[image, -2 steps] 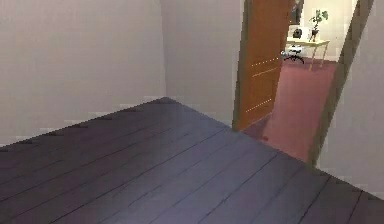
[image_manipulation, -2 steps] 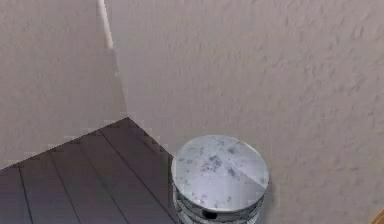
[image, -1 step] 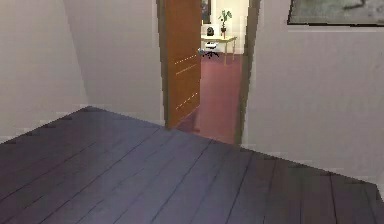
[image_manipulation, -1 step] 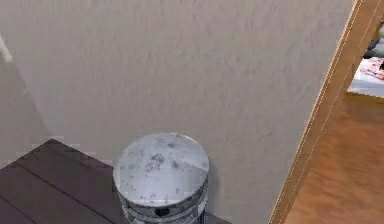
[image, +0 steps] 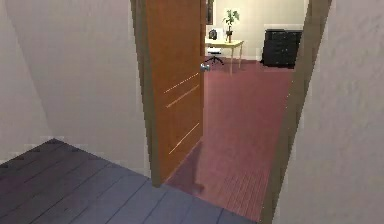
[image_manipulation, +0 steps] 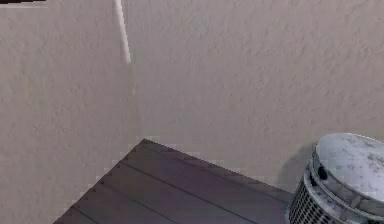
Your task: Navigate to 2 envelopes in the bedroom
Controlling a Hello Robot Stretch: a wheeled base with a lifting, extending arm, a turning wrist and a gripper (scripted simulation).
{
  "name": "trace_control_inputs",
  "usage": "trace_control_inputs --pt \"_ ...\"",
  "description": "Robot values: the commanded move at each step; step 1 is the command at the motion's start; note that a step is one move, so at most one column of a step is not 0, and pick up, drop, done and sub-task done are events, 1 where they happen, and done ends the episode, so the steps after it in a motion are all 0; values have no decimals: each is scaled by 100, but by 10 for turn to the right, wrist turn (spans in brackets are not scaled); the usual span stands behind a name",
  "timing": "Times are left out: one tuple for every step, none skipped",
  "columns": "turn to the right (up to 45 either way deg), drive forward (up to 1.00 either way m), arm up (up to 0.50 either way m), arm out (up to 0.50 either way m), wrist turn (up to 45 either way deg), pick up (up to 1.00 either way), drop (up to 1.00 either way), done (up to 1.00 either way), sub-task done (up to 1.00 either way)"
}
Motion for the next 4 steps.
trace_control_inputs --pt "30 0 0 0 0 0 0 0 0" --pt "0 90 0 0 0 0 0 0 0" --pt "210 0 0 0 0 0 0 0 0" --pt "0 60 0 0 0 0 0 0 0"
